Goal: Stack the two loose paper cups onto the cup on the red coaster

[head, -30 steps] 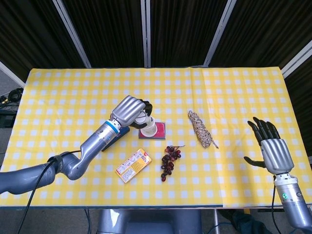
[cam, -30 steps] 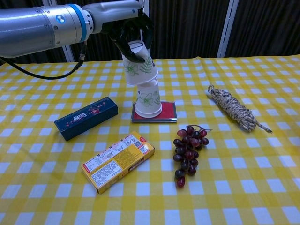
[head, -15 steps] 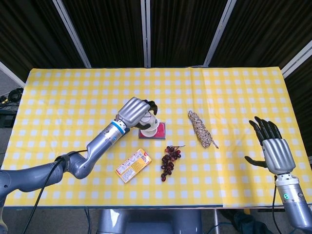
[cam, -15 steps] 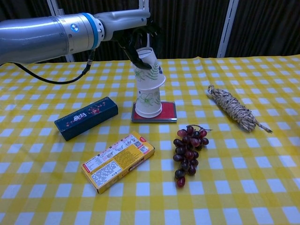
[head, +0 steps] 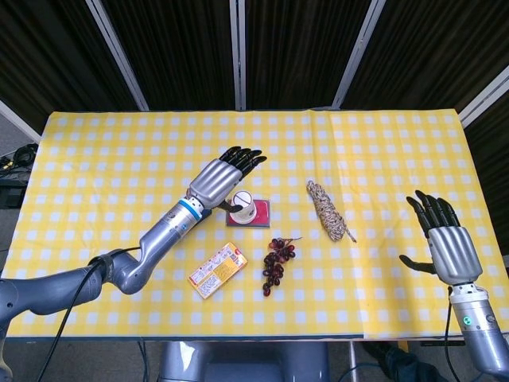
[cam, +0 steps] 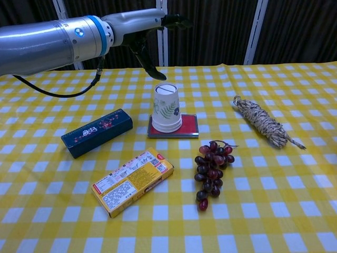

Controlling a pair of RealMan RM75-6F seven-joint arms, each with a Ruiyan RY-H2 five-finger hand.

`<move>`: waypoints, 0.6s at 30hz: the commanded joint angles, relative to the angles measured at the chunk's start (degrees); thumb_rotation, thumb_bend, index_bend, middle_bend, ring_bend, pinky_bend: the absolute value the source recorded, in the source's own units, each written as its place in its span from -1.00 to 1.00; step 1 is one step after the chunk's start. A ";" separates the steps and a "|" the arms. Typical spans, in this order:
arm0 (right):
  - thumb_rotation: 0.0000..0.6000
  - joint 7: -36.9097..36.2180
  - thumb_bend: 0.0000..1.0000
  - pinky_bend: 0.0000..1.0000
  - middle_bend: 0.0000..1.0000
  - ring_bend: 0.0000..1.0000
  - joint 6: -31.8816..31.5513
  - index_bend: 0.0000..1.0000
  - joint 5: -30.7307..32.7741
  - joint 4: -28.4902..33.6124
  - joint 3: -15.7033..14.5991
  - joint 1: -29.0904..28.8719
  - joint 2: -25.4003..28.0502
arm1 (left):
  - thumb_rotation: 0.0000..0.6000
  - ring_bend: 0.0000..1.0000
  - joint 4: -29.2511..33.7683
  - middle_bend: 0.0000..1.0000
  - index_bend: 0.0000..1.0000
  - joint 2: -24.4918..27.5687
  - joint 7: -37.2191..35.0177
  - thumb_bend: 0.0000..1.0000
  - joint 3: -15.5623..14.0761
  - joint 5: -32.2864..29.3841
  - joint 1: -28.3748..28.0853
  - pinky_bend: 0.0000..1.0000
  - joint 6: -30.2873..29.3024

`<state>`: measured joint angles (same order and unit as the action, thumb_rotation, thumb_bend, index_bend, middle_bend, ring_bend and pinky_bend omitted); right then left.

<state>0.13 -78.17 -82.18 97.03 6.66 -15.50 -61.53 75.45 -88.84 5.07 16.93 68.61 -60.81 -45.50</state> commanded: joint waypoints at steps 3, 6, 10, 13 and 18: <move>1.00 -0.06 -1.00 -1.00 -1.00 -1.00 -0.04 -1.00 -0.12 0.11 0.05 0.10 0.08 | 1.00 -1.00 0.55 -1.00 -1.00 1.75 0.35 -0.98 -1.17 0.85 2.43 -1.00 -3.23; 1.00 -0.15 -1.00 -1.00 -1.00 -1.00 0.14 -1.00 -0.19 0.05 0.01 0.15 0.12 | 1.00 -1.00 -0.61 -1.00 -1.00 3.04 5.03 -1.00 -2.28 -0.12 8.39 -1.00 -13.12; 1.00 0.18 -1.00 -1.00 -1.00 -1.00 0.31 -1.00 -0.18 -0.03 0.04 0.16 0.00 | 1.00 -1.00 5.01 -1.00 -1.00 7.09 11.11 -1.00 -4.10 -3.23 15.68 -1.00 -21.34; 1.00 0.93 -1.00 -1.00 -1.00 -1.00 0.55 -1.00 0.11 -0.02 0.07 0.15 -0.14 | 1.00 -1.00 11.51 -1.00 -1.00 11.59 16.16 -1.00 -6.13 -5.17 21.10 -1.00 -26.83; 1.00 2.43 -1.00 -1.00 -1.00 -1.00 0.49 -1.00 0.24 0.23 0.13 0.22 -0.34 | 1.00 -1.00 19.70 -1.00 -1.00 18.10 15.53 -1.00 -9.46 -4.97 28.63 -1.00 -32.41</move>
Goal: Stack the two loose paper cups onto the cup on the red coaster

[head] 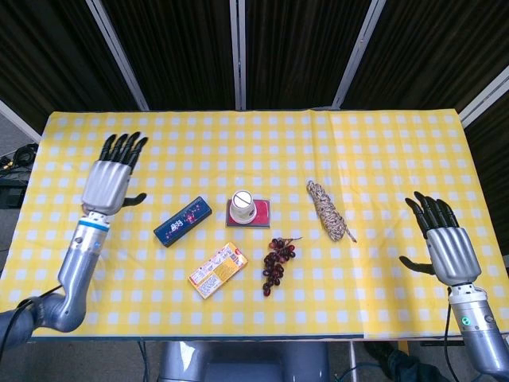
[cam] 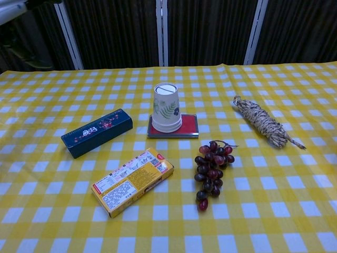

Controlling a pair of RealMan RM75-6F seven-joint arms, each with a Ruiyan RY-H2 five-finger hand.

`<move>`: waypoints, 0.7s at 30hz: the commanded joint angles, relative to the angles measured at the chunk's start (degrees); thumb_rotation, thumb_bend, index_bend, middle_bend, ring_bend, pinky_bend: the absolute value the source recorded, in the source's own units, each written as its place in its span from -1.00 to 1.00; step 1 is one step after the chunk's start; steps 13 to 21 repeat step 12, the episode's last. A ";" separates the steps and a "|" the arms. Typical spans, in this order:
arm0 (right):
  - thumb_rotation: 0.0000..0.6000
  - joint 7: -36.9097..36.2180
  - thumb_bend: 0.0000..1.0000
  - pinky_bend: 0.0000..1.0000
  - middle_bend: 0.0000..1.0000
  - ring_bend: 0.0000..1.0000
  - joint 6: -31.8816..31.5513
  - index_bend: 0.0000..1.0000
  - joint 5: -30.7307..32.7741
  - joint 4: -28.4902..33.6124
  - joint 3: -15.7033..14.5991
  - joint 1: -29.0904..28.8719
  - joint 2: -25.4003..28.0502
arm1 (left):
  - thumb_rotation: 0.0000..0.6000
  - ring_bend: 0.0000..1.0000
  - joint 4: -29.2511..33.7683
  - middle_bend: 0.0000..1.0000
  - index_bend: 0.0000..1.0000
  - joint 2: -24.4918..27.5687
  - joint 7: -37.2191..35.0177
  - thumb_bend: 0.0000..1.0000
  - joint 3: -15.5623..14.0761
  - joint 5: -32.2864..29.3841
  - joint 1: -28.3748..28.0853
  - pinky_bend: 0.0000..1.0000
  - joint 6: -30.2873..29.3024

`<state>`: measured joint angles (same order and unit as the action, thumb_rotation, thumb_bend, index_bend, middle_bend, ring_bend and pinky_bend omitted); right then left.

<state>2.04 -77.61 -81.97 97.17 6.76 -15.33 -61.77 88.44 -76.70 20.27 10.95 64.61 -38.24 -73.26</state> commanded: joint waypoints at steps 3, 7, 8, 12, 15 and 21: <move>1.00 1.79 -1.00 -1.00 -1.00 -1.00 -0.47 -1.00 -0.05 0.08 0.05 0.17 -0.26 | 1.00 -1.00 9.30 -1.00 -1.00 8.79 -2.51 -1.00 -5.82 0.66 10.23 -1.00 -7.21; 1.00 2.97 -1.00 -1.00 -1.00 -1.00 -1.20 -1.00 -0.26 0.28 0.12 0.48 -0.48 | 1.00 -1.00 10.74 -1.00 -1.00 11.97 -7.59 -1.00 -10.59 4.55 17.15 -1.00 -11.04; 1.00 3.09 -1.00 -1.00 -1.00 -1.00 -1.27 -1.00 -0.29 0.31 0.13 0.52 -0.48 | 1.00 -1.00 10.56 -1.00 -1.00 12.29 -8.60 -1.00 -11.33 5.31 18.35 -1.00 -11.72; 1.00 3.27 -1.00 -1.00 -1.00 -1.00 -1.35 -1.00 -0.40 0.50 0.12 0.65 -0.46 | 1.00 -1.00 9.53 -1.00 -1.00 12.77 -11.23 -1.00 -12.48 7.48 21.42 -1.00 -13.36; 1.00 3.27 -1.00 -1.00 -1.00 -1.00 -1.35 -1.00 -0.40 0.50 0.12 0.65 -0.46 | 1.00 -1.00 9.53 -1.00 -1.00 12.77 -11.23 -1.00 -12.48 7.48 21.42 -1.00 -13.36; 1.00 3.27 -1.00 -1.00 -1.00 -1.00 -1.35 -1.00 -0.40 0.50 0.12 0.65 -0.46 | 1.00 -1.00 9.53 -1.00 -1.00 12.77 -11.23 -1.00 -12.48 7.48 21.42 -1.00 -13.36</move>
